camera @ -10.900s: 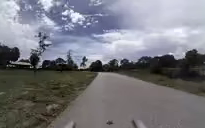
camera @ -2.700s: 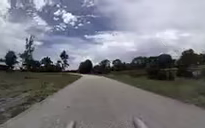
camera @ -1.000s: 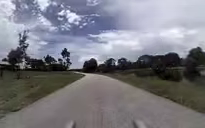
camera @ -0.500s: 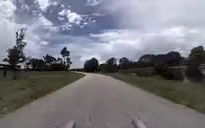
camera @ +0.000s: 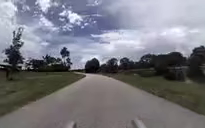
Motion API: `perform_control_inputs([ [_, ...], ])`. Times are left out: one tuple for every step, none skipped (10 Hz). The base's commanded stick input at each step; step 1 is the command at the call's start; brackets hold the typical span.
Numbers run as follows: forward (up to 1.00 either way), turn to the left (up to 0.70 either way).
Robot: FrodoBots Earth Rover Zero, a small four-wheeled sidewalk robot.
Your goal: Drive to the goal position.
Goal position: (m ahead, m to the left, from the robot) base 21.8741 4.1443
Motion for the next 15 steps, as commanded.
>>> perform_control_inputs([
  [0.85,-0.19],
  [0.85,0.00],
  [0.85,0.00],
  [0.85,0.00],
  [0.85,0.00],
  [0.85,0.00],
  [0.85,0.00],
  [0.85,0.00],
  [0.85,0.00],
  [0.85,0.00],
  [0.85,0.06],
  [0.85,0.19],
  [0.85,0.26],
  [0.85,0.32],
  [0.85,0.03],
])
